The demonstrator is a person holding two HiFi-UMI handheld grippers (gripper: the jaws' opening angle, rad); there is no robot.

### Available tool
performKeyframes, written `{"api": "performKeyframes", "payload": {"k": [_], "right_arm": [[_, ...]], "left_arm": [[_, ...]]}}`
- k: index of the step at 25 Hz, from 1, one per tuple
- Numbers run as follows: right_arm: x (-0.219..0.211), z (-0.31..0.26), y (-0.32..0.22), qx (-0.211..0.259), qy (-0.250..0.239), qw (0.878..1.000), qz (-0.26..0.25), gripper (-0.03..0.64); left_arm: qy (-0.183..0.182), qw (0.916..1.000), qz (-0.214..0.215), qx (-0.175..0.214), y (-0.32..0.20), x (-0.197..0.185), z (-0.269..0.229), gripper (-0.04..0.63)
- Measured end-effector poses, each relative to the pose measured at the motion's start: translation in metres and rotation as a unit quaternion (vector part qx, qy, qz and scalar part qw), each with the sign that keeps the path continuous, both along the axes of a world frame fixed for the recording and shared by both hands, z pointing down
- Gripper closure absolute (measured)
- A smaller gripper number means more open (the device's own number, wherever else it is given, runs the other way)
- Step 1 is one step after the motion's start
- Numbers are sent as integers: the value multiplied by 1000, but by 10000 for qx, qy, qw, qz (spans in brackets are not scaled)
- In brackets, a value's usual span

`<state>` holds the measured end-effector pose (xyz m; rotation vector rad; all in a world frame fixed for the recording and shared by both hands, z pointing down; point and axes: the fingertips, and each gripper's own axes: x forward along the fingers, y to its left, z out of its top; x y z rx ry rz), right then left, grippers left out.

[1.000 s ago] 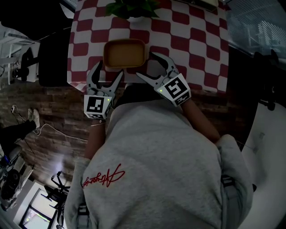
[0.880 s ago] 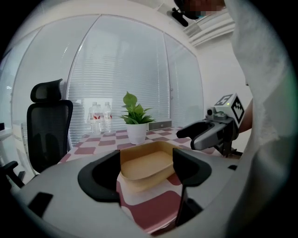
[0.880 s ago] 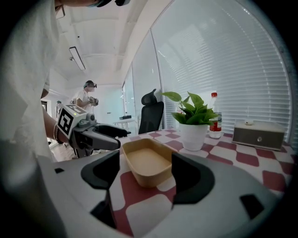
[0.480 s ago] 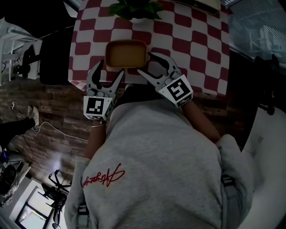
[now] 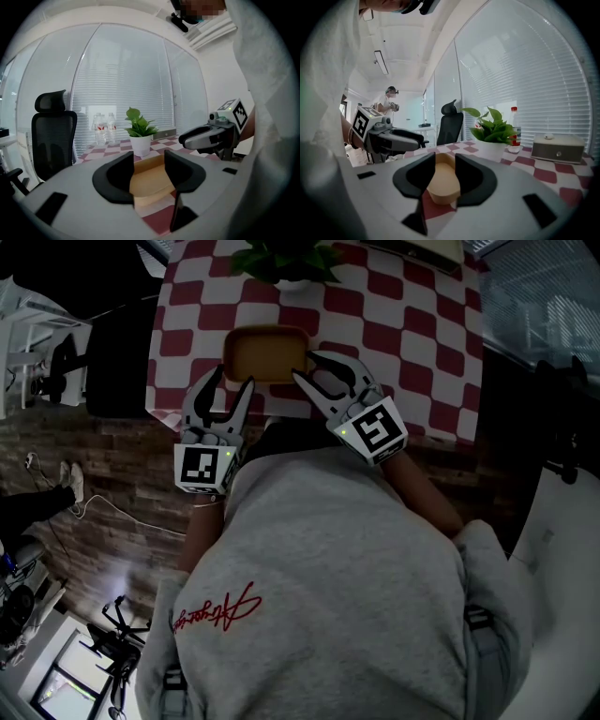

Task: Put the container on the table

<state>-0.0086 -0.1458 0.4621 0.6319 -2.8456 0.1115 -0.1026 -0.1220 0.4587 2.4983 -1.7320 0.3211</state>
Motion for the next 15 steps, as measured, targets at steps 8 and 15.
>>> {"api": "performKeyframes", "payload": {"k": [8,15], "right_arm": [[1,-5,-4,20,23,10000,52,526],[0,-18,-7,149,-98,9998,61,557]], "left_arm": [[201,9997,-42,95,-2,1,-9,440],[125,9999,-40,94,-5,3,-14,505]]}}
